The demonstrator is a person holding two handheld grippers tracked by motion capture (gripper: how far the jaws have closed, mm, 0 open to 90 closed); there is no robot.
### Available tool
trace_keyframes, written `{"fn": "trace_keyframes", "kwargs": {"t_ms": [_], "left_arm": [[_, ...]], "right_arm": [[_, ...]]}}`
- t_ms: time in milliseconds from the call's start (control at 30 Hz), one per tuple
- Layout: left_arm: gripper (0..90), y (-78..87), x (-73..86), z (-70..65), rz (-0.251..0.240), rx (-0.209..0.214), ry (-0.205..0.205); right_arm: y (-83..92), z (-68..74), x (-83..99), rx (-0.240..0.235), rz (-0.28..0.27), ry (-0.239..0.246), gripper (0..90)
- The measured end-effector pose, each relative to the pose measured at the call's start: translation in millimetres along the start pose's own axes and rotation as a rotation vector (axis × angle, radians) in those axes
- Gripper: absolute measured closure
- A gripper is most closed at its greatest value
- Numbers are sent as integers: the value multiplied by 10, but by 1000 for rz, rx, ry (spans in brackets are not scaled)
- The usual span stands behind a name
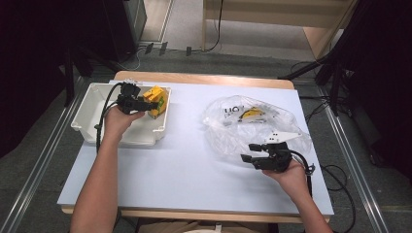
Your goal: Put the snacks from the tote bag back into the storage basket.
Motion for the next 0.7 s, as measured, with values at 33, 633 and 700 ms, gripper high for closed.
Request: {"fn": "trace_keyframes", "kwargs": {"t_ms": [33,633,700], "left_arm": [[389,8,12,0,-5,5,6],[576,268,227,-101,17,6,-31],[637,291,245,-119,15,16,-38]], "right_arm": [[0,-1,1,0,1,-1,451],[7,-11,4,1,-3,-8,448],[6,-13,3,1,-3,-7,448]]}}
Point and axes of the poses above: each handheld gripper's, and its own axes: y roughly backward along the jaws, x roughly out of its underside, z roughly to its left, the point moved 4 cm from there along -y, roughly forward along the jaws, and after that the axes turned 4 degrees about z, right-handed, at the moved point
